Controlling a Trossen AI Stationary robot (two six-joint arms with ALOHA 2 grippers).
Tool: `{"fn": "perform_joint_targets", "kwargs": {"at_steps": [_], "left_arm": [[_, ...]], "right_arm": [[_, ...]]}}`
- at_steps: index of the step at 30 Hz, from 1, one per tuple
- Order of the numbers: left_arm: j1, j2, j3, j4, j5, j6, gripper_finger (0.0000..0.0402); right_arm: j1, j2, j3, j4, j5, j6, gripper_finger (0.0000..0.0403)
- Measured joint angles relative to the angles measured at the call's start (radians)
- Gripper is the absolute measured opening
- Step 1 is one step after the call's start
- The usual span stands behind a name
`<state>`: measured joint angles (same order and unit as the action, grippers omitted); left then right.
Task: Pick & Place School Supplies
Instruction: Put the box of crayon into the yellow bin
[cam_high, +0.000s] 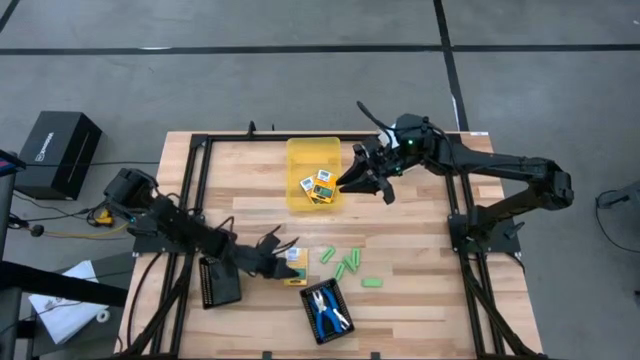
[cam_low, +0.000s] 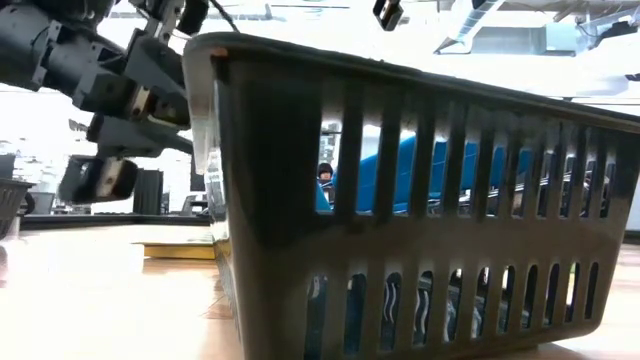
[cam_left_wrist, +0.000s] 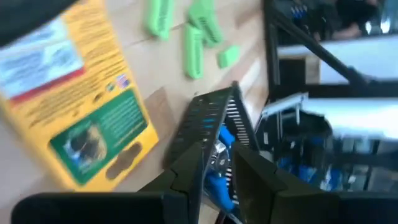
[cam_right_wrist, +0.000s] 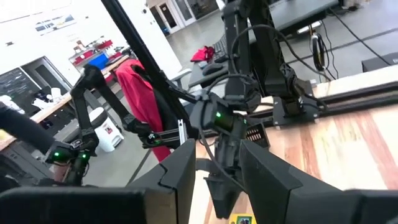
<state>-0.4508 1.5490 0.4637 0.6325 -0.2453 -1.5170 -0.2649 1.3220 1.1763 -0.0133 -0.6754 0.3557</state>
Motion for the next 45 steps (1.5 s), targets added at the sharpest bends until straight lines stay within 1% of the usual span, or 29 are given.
{"fn": "perform_joint_targets", "kwargs": {"at_steps": [3,7,11,15,19,23,25,27,32,35,37,40,45], "left_arm": [[0.024,-0.002,0.002,0.013,0.041,-0.022,0.0076],[0.050,-0.002,0.002,-0.022,0.131,-0.050,0.0076],[0.050,-0.003,0.011,-0.139,0.237,-0.129,0.0067],[0.043,-0.022,0.043,-0.329,0.321,-0.161,0.0036],[0.052,-0.061,0.051,-0.427,0.327,-0.158,0.0009],[0.077,-0.074,0.051,-0.467,0.345,-0.130,0.0007],[0.081,-0.074,0.051,-0.479,0.359,-0.115,0.0018],[0.081,-0.074,0.047,-0.481,0.361,-0.114,0.0038],[0.085,-0.074,0.027,-0.484,0.383,-0.132,0.0114],[0.091,-0.074,0.009,-0.486,0.359,-0.164,0.0157],[0.104,-0.074,0.002,-0.483,0.349,-0.172,0.0178],[0.133,-0.073,0.000,-0.481,0.347,-0.173,0.0195],[0.172,-0.067,0.000,-0.467,0.351,-0.170,0.0190]], "right_arm": [[-0.008,0.000,0.000,0.005,-0.010,0.000,0.0118],[-0.009,0.000,0.000,0.004,-0.012,-0.003,0.0118],[-0.012,0.000,0.000,0.003,-0.034,-0.013,0.0118],[-0.013,0.000,0.000,0.002,-0.035,-0.021,0.0118],[-0.013,0.000,0.000,-0.001,-0.035,-0.040,0.0118],[-0.016,0.000,0.000,0.002,-0.035,-0.052,0.0118],[-0.020,0.000,0.000,-0.001,-0.036,-0.052,0.0118],[-0.020,0.000,0.000,-0.002,-0.038,-0.052,0.0118],[-0.020,0.000,0.000,-0.002,-0.042,-0.052,0.0118],[-0.020,0.000,0.000,-0.002,-0.045,-0.059,0.0118],[-0.020,0.000,0.000,-0.001,-0.045,-0.065,0.0118],[-0.020,0.000,0.000,-0.001,-0.045,-0.065,0.0118],[-0.020,0.000,0.000,-0.001,-0.045,-0.068,0.0118]]}}
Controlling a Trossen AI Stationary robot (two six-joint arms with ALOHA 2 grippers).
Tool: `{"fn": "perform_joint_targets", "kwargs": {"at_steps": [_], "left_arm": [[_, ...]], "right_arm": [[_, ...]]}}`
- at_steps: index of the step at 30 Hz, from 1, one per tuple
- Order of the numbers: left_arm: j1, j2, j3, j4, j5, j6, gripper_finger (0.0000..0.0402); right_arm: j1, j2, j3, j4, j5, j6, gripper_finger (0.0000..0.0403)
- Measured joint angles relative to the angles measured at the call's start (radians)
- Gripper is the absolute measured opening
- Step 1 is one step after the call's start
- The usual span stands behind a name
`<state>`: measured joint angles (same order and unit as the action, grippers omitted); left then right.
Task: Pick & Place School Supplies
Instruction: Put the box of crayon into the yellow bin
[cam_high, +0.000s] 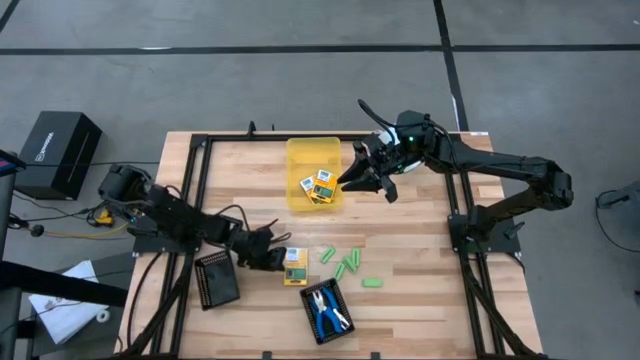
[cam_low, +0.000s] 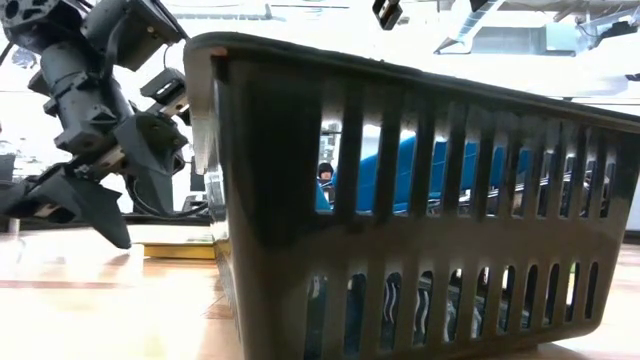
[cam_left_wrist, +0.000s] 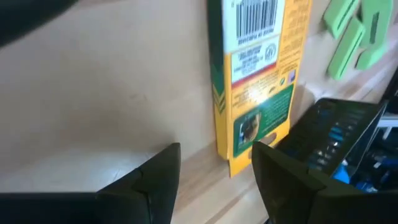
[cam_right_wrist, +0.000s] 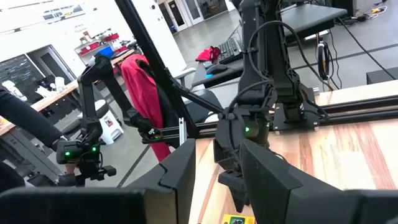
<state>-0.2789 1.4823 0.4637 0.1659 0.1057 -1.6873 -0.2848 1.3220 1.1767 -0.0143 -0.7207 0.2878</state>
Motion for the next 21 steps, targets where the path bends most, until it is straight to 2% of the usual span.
{"fn": "perform_joint_targets", "kwargs": {"at_steps": [6,16,21], "left_arm": [[-0.009,0.075,0.003,0.098,0.088,0.001,0.0175],[-0.017,0.243,0.133,0.150,0.130,0.034,0.0175],[-0.017,0.278,0.157,0.170,0.120,0.031,0.0171]], "right_arm": [[0.000,0.000,0.000,0.000,0.001,0.000,0.0118],[-0.019,0.000,0.000,0.000,0.003,0.000,0.0118],[-0.037,0.000,0.000,0.000,0.004,0.008,0.0118]]}}
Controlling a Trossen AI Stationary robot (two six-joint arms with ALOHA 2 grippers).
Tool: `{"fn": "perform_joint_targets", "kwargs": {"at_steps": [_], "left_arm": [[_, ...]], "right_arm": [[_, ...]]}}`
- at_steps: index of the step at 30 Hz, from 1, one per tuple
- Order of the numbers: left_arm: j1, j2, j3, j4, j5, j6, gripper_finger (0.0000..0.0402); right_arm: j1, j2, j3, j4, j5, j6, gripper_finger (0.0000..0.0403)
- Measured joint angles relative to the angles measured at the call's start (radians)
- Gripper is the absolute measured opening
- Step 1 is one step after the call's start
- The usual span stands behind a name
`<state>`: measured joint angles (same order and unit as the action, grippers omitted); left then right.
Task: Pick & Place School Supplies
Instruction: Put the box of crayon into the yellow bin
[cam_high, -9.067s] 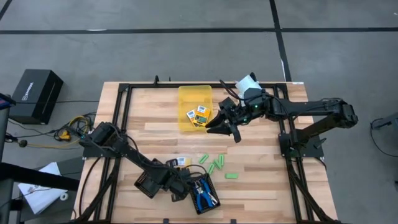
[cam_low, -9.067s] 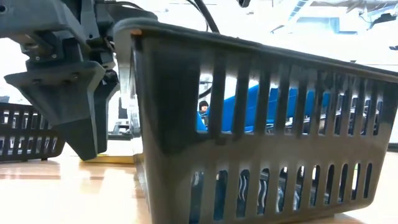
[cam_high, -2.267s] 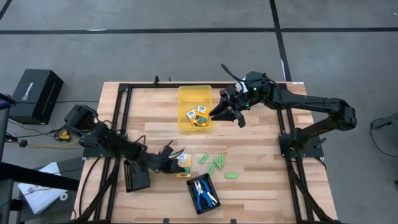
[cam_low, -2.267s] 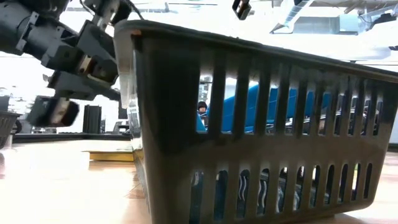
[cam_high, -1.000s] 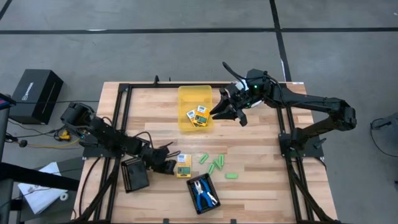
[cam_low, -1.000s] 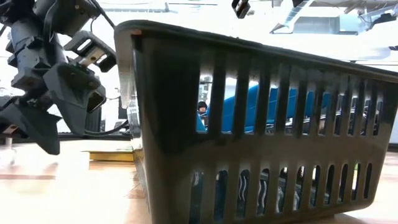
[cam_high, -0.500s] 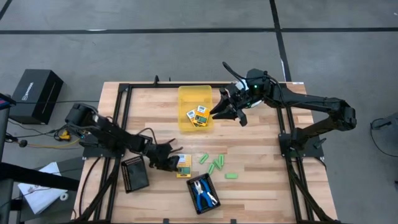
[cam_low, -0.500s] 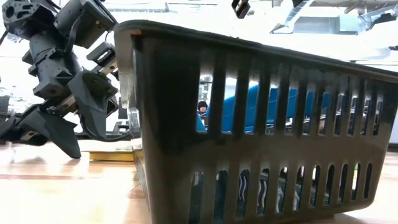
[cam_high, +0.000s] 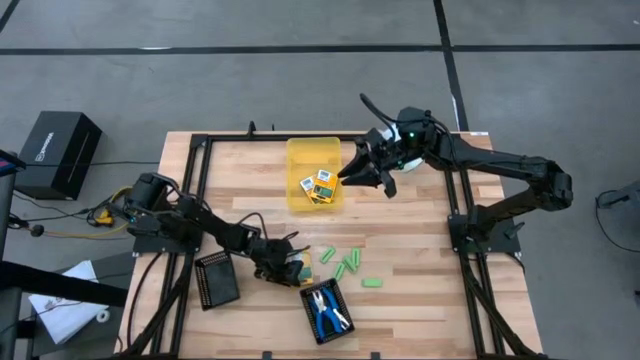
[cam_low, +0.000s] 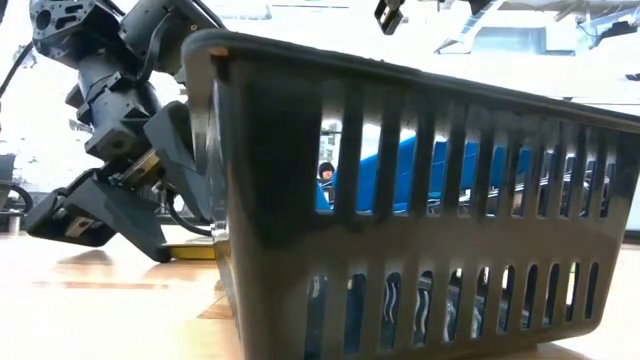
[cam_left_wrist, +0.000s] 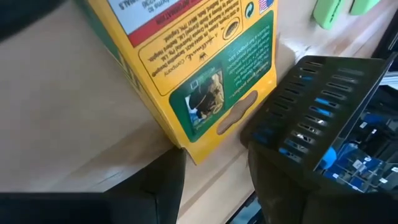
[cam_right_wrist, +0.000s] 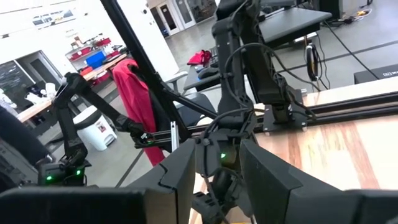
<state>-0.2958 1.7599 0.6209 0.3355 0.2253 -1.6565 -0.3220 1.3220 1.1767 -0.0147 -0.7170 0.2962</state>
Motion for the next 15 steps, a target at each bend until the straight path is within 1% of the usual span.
{"fn": "perform_joint_targets", "kwargs": {"at_steps": [2,4,6,8,9,15], "left_arm": [[0.000,0.000,-0.001,-0.002,-0.017,0.000,0.0159],[0.000,-0.001,-0.001,-0.008,-0.025,0.000,0.0132],[-0.001,-0.001,-0.001,-0.017,-0.043,0.001,0.0089],[0.000,-0.001,-0.006,-0.018,-0.064,0.001,0.0033],[0.000,-0.001,-0.008,-0.015,-0.076,0.001,0.0017],[0.000,-0.001,-0.011,0.000,-0.106,0.009,0.0002]], "right_arm": [[-0.002,0.000,0.000,0.000,0.000,0.000,0.0118],[-0.002,0.000,0.000,0.000,0.000,0.000,0.0118],[-0.002,0.000,0.000,0.000,0.000,0.000,0.0118],[-0.001,0.000,0.000,0.000,0.000,0.000,0.0118],[-0.001,0.000,0.000,0.000,0.000,0.000,0.0118],[-0.001,0.000,0.000,0.000,0.005,0.003,0.0118]]}}
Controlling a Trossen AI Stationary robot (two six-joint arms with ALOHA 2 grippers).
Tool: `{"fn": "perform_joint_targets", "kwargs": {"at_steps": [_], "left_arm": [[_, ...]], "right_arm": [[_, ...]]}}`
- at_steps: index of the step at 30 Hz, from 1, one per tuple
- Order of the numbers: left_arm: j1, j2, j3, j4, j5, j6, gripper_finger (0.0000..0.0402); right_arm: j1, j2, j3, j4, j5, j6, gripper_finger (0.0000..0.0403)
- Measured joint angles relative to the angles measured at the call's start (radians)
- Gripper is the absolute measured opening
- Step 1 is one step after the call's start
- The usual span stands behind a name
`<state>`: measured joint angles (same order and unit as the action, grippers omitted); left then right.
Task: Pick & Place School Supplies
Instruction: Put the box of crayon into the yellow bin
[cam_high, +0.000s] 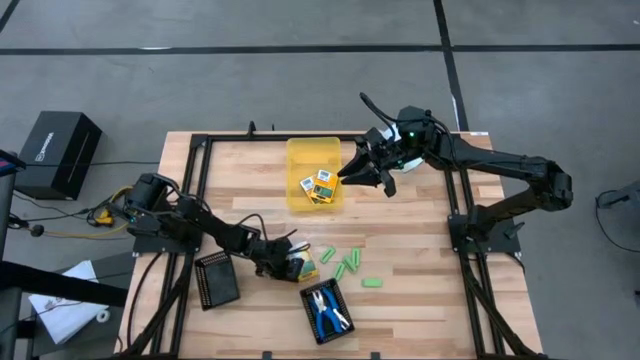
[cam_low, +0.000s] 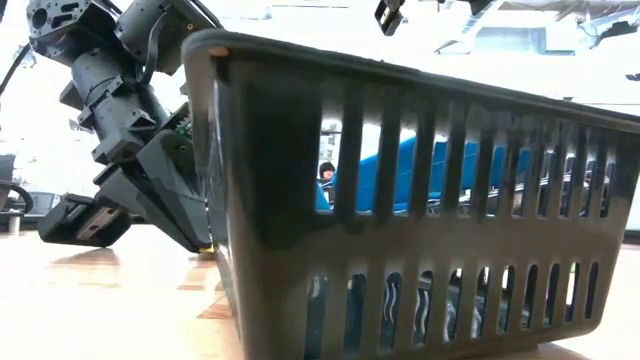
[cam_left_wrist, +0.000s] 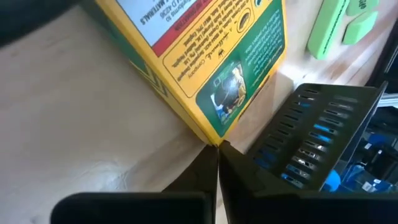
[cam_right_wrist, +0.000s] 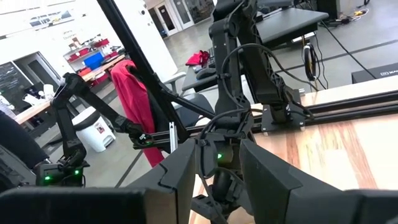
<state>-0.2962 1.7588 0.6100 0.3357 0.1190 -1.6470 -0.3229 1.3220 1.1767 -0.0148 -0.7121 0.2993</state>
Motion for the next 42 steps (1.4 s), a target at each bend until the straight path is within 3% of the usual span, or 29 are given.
{"fn": "perform_joint_targets", "kwargs": {"at_steps": [7,23,30,42], "left_arm": [[-0.001,-0.060,-0.007,0.023,-0.100,0.023,0.0001],[0.044,-0.347,-0.002,0.043,-0.340,0.129,0.0000],[0.173,-0.380,0.014,0.048,-0.326,0.243,0.0000],[0.432,-0.383,0.115,0.043,-0.127,0.448,0.0000]], "right_arm": [[0.000,0.000,0.000,0.001,0.002,0.000,0.0118],[-0.014,0.000,0.000,0.068,0.002,0.024,0.0118],[-0.043,0.000,0.000,0.069,0.003,0.041,0.0118],[-0.073,0.000,0.000,0.068,0.002,0.053,0.0118]]}}
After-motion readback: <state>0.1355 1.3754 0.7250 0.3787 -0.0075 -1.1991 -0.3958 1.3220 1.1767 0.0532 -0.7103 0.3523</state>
